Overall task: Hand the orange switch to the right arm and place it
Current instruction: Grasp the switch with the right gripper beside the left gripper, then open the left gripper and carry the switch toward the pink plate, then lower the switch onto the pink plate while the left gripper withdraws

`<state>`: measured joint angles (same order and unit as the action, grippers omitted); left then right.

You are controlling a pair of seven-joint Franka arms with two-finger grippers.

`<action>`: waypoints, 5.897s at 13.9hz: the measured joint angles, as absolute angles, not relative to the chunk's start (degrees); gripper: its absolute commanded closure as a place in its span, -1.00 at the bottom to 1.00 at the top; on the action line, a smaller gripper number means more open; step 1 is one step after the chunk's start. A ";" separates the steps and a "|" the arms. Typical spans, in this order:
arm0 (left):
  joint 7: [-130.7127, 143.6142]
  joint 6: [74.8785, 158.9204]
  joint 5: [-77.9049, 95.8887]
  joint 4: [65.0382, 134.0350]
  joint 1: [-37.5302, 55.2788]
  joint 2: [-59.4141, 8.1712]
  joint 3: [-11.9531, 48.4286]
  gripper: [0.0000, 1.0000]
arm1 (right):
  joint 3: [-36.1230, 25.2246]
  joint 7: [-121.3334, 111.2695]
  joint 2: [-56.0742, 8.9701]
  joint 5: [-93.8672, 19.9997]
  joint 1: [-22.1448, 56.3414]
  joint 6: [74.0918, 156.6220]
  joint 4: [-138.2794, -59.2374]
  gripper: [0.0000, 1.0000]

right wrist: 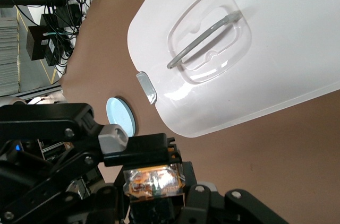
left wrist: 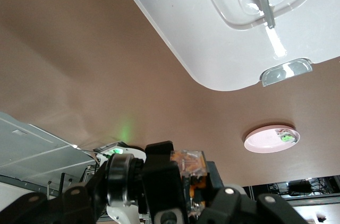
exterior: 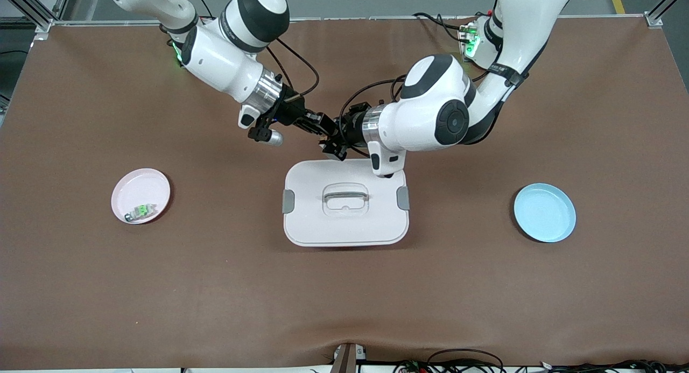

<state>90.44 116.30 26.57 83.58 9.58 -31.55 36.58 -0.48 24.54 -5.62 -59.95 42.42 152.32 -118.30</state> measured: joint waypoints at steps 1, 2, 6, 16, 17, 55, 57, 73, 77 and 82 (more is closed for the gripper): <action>90.44 116.30 26.57 83.58 9.58 -31.55 36.58 0.12 | -0.48 24.54 -5.61 -59.95 42.42 152.32 -118.30 0.79; 90.44 116.30 26.57 83.57 9.58 -31.55 36.58 -0.23 | -0.49 24.54 -5.61 -59.95 42.42 152.32 -118.30 0.79; 90.42 116.24 26.57 83.20 9.59 -31.53 36.60 -1.00 | -0.60 24.47 -5.61 -59.96 42.40 152.27 -118.36 0.79; 90.07 110.23 20.72 80.09 6.41 -29.02 35.32 -1.00 | -1.37 24.23 -2.37 -57.41 35.46 140.66 -118.07 0.79; 89.97 108.91 17.28 79.09 5.93 -28.38 35.31 -1.00 | -1.42 24.24 -1.76 -53.88 33.66 137.24 -117.52 0.78; 10.17 87.46 -4.38 87.74 -2.19 -0.44 12.56 -1.00 | -1.80 -89.71 -12.59 5.84 -10.53 142.25 -128.53 0.79; 7.09 87.50 -4.33 89.53 -1.60 1.71 9.87 -1.00 | -1.80 -90.05 -13.56 7.05 -11.64 142.61 -128.53 0.79; 6.67 87.49 -4.30 90.30 -1.40 2.74 9.24 -1.00 | -1.38 -90.28 -18.76 7.46 -11.84 152.32 -133.44 0.64; 6.67 87.49 -4.30 90.31 -1.40 2.76 9.24 -1.00 | -1.39 -90.28 -19.55 7.48 -11.84 152.82 -133.45 0.62; 6.67 87.59 -4.30 90.34 -1.40 2.76 9.24 -1.00 | -1.41 -90.28 -19.89 7.48 -11.86 152.93 -133.45 0.54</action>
